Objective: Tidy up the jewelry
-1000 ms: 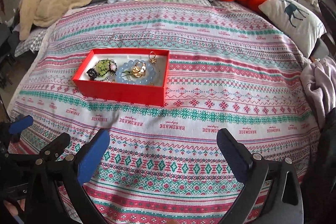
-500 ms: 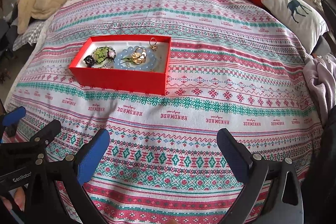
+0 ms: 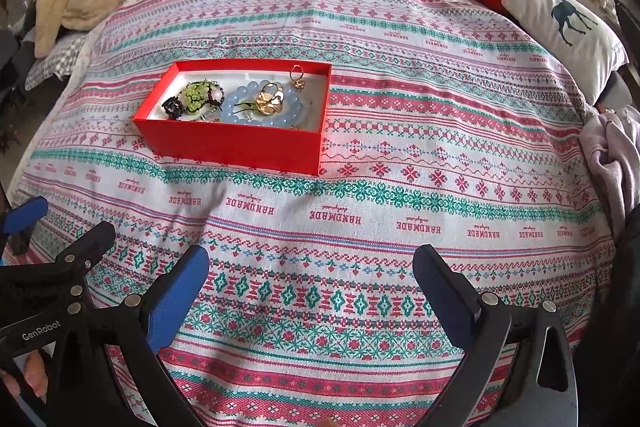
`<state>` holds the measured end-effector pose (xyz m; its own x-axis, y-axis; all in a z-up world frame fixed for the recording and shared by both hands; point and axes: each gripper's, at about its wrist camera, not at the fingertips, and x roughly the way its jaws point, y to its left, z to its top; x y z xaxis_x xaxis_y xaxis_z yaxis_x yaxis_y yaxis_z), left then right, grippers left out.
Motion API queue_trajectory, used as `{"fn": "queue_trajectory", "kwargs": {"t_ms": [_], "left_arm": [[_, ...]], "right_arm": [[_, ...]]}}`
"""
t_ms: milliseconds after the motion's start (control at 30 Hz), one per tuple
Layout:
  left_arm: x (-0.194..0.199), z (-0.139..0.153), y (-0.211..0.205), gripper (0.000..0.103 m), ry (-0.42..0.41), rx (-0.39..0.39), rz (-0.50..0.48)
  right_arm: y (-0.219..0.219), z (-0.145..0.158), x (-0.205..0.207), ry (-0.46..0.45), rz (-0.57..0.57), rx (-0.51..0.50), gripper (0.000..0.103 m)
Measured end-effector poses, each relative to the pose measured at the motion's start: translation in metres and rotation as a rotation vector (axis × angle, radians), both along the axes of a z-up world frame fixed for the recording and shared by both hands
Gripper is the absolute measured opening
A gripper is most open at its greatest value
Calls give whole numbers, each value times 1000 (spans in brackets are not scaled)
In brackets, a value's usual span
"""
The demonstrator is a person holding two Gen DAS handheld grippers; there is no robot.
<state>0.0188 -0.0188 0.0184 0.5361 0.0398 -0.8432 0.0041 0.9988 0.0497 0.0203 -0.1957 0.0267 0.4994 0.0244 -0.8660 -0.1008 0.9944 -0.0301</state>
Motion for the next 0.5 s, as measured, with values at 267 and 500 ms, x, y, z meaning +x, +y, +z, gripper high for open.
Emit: {"fn": "queue_trajectory", "kwargs": {"t_ms": [267,500], "left_arm": [[0,0,1,102,-6,0,2],[0,0,1,102,-2,3,1]], "right_arm": [[2,-1,-1,0,8,-3,103],[2,-1,-1,0,8,-4,103]]}}
